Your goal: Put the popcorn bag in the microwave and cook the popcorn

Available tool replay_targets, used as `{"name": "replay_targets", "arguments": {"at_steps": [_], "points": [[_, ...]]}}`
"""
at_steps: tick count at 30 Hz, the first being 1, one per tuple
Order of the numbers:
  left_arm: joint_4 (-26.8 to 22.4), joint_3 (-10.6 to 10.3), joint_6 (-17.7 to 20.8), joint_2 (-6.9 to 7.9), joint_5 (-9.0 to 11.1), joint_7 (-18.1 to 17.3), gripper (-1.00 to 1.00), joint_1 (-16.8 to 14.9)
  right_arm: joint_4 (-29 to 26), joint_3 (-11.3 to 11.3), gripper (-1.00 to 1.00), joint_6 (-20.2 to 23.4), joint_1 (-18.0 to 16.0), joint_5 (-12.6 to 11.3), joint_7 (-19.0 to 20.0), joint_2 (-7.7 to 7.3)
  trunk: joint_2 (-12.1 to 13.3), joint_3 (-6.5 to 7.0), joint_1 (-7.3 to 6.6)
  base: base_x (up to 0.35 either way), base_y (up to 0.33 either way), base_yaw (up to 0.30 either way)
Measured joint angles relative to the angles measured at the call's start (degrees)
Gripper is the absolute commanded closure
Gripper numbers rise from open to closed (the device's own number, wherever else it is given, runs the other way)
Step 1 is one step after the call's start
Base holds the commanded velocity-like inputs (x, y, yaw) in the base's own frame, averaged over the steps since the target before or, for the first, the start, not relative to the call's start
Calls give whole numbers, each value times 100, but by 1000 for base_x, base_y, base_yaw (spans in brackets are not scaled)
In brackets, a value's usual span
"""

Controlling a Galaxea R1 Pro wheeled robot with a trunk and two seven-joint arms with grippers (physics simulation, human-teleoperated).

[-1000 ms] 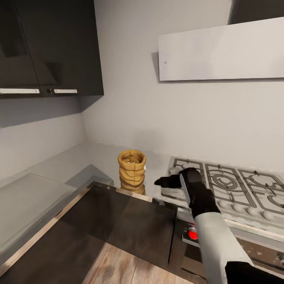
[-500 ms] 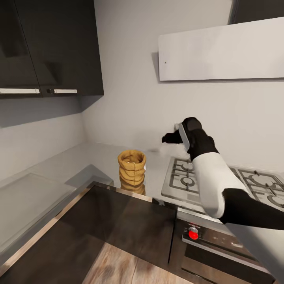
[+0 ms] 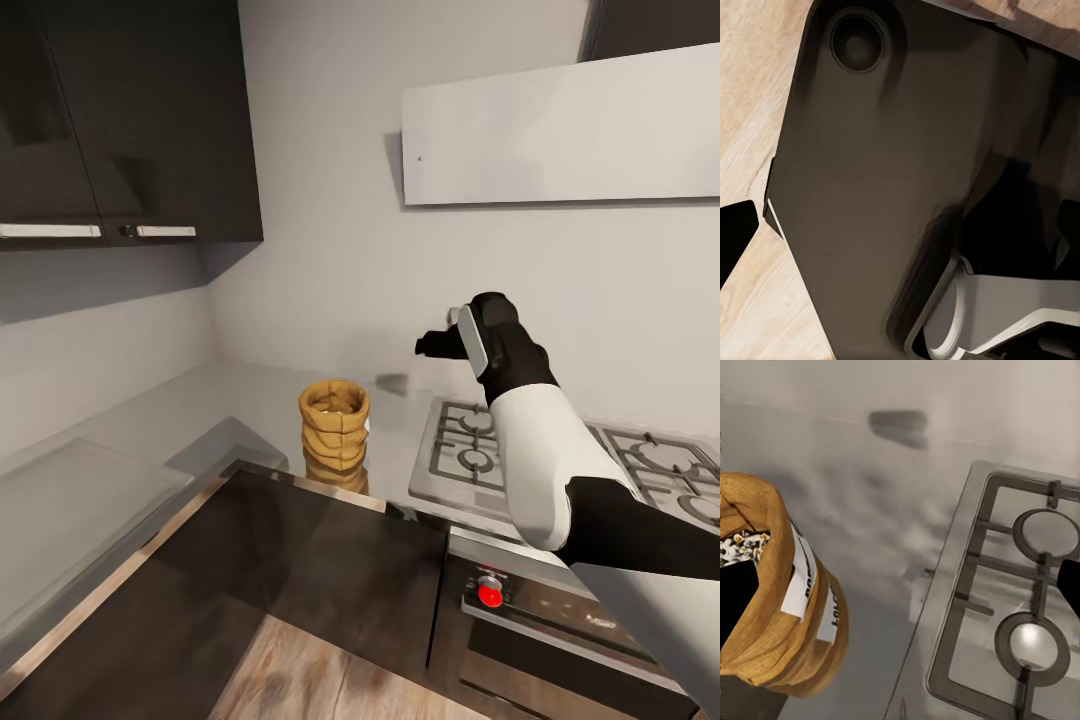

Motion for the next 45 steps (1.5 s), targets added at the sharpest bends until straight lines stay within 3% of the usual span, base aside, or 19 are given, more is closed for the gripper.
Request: {"name": "replay_targets", "arguments": {"at_steps": [15, 25, 36, 39, 45], "points": [[2, 0, 5, 0, 0, 8, -100, 0, 96, -2, -100, -1, 0, 17, -32, 0, 0, 0, 0, 0, 0, 276], [-2, 0, 3, -1, -1, 8, -100, 0, 428, -1, -100, -1, 0, 9, -1111, 0, 0, 0, 0, 0, 0, 300], [-1, 0, -1, 0, 0, 8, -100, 0, 466, -7, -100, -1, 65, 20, -1304, 0, 0, 0, 0, 0, 0, 113], [-2, 0, 1, 0, 0, 8, -100, 0, 493, -16, -100, -1, 69, 24, -1524, 0, 0, 0, 0, 0, 0, 0], [1, 1, 2, 0, 0, 7, -100, 0, 995, -18, -100, 0, 71, 2, -1732, 0, 0, 0, 0, 0, 0, 0]]}}
